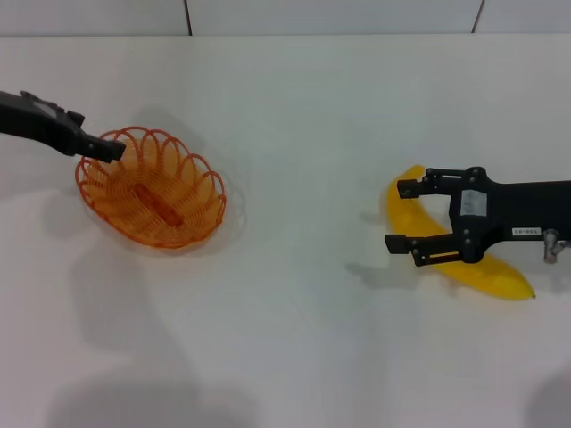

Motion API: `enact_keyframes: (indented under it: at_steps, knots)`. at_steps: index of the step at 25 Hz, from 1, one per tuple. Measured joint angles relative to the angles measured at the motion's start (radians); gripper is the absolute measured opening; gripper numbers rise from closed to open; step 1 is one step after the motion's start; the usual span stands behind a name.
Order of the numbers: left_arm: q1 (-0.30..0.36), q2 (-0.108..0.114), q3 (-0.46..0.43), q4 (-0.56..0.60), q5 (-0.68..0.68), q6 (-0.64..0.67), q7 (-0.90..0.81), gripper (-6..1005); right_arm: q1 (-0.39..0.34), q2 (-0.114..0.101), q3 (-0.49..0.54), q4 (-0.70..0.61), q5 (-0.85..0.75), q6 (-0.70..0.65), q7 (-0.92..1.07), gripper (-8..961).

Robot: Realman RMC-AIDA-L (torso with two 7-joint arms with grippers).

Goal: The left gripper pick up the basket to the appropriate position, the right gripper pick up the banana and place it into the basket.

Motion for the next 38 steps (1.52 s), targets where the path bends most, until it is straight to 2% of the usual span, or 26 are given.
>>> enact_keyframes:
  at_steps: [6,17,28,38]
  knots:
    - [0.006,-0.002,-0.009,-0.049,-0.015,-0.065,0.025,857,0.000,0.000,-0.012,0.000,0.000,0.000,0.004,860]
    - [0.014,-0.025,-0.011,-0.093,-0.026,-0.149,0.077,851,-0.001,0.000,-0.022,0.004,0.000,0.000,0.012,860]
    - [0.012,-0.055,-0.004,-0.099,-0.027,-0.186,0.115,845,0.001,0.000,-0.024,0.004,0.000,0.000,0.018,860]
    - [0.014,-0.063,-0.008,-0.100,-0.027,-0.192,0.122,839,0.001,0.000,-0.024,0.003,0.000,0.000,0.025,860]
